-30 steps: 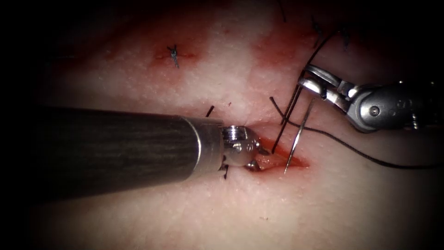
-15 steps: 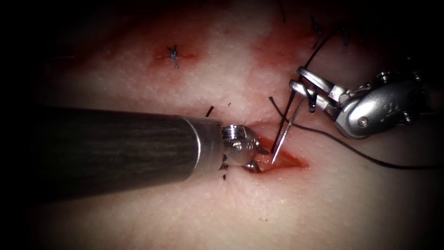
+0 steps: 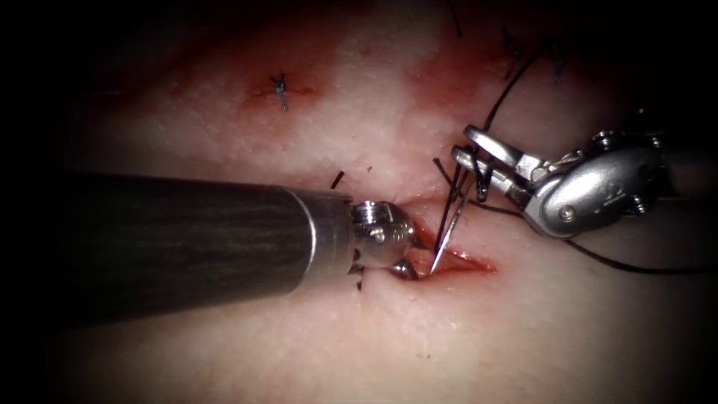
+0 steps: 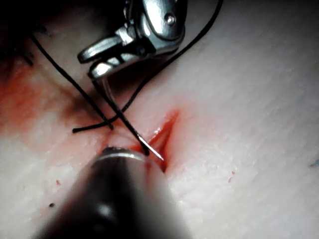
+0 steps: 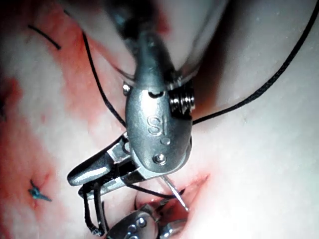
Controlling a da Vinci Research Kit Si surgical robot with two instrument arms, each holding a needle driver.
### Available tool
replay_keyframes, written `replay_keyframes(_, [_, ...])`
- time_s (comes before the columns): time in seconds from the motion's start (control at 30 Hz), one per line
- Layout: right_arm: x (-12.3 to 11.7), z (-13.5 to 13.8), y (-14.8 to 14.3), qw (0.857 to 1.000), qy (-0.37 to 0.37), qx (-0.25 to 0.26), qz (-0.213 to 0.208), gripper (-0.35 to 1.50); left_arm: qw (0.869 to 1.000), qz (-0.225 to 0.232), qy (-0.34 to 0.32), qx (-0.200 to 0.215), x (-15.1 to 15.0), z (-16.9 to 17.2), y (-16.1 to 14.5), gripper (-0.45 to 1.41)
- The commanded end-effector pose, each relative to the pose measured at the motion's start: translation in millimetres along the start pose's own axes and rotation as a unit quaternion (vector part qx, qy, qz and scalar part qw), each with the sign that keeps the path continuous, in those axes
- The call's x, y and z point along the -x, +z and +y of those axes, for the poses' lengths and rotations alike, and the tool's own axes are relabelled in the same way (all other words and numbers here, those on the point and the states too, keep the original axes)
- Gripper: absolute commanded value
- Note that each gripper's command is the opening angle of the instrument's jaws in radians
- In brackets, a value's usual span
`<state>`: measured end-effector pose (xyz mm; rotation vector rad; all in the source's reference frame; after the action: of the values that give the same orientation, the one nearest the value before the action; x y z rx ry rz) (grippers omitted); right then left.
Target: Wound Closure
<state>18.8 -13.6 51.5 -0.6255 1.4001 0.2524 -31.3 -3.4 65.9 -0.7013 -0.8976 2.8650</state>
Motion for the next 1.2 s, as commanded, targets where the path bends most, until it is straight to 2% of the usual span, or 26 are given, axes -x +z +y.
replay_keyframes(0.03, [0.2, -1.2, 0.6, 1.000, -0.009, -0.005, 0.000, -0.35, 1.000, 0.002, 0.000, 0.000, -0.2, -0.1, 0.8, 0.84])
replay_keyframes(0.23, [0.8, -2.6, 0.5, 0.999, -0.029, -0.027, -0.012, -0.35, 1.000, 0.005, -0.001, 0.003, -0.3, -0.1, 0.6, 0.84])
replay_keyframes(0.47, [1.6, -2.7, -0.3, 0.998, -0.037, -0.046, -0.020, -0.35, 1.000, 0.011, -0.002, 0.003, -0.5, 0.0, -0.6, 0.86])
replay_keyframes(0.73, [1.7, -2.1, -0.4, 0.998, -0.033, -0.055, -0.027, -0.35, 0.998, 0.020, -0.009, -0.055, -1.7, 0.9, -3.6, 0.86])
replay_keyframes(0.83, [2.1, -1.6, -0.4, 0.997, -0.027, -0.063, -0.034, -0.35, 0.995, 0.035, -0.019, -0.090, -2.7, 2.7, -6.0, 0.79])
replay_keyframes(0.97, [2.6, -1.0, -0.5, 0.996, -0.019, -0.073, -0.042, -0.35, 0.992, 0.053, -0.019, -0.109, -3.3, 5.8, -7.2, 0.69])
replay_keyframes(1.2, [2.8, -1.0, -0.1, 0.995, -0.008, -0.085, -0.046, -0.35, 0.991, 0.057, -0.011, -0.121, -4.7, 9.1, -5.7, 0.64])
